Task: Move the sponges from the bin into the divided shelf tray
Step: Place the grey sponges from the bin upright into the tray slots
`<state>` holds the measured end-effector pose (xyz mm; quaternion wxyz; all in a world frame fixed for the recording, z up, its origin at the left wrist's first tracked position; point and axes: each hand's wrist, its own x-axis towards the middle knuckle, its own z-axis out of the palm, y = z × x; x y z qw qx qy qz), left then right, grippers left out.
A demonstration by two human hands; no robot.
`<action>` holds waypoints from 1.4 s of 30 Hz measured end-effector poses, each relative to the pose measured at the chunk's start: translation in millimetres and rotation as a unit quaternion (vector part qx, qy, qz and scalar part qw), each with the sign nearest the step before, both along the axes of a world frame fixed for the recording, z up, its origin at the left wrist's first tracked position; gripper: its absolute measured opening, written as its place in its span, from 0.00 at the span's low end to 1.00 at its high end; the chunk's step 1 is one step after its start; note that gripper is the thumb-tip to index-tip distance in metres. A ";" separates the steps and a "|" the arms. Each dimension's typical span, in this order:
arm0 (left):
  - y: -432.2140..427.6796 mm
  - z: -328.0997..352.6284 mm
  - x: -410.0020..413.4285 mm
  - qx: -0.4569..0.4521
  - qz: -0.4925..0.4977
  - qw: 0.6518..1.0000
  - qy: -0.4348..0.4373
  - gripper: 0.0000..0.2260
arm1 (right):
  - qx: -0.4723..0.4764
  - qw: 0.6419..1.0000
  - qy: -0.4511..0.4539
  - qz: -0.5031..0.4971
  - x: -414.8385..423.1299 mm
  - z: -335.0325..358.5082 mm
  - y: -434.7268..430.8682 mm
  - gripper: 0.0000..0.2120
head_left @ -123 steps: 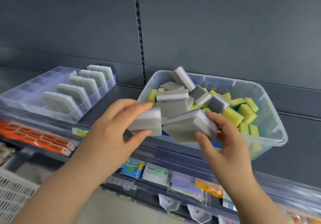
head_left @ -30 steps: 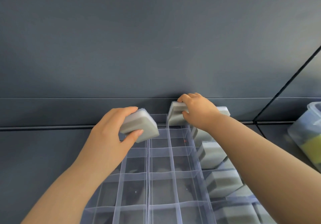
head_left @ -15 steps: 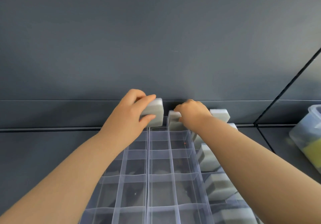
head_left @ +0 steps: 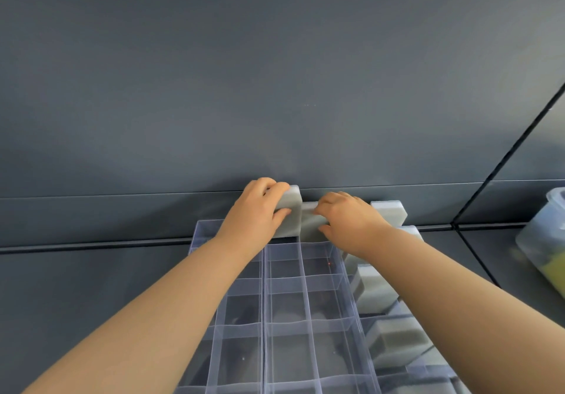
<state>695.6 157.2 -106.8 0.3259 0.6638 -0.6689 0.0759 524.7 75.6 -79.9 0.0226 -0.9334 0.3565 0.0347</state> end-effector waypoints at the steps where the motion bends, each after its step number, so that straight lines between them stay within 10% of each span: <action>1: -0.7 -0.5 1.1 -0.005 -0.002 1.000 -0.007 0.15 | 0.004 1.000 0.001 -0.001 -1.0 0.2 0.5 0.14; 25: -10.1 -39.6 12.6 -0.005 -0.062 0.994 -0.084 0.03 | 0.006 0.999 -0.034 0.000 -3.9 -0.8 10.3 0.19; 42: 18.8 17.7 -20.2 -0.007 0.037 0.983 -0.182 0.12 | 0.017 0.994 -0.105 -0.022 -40.0 25.7 21.9 0.20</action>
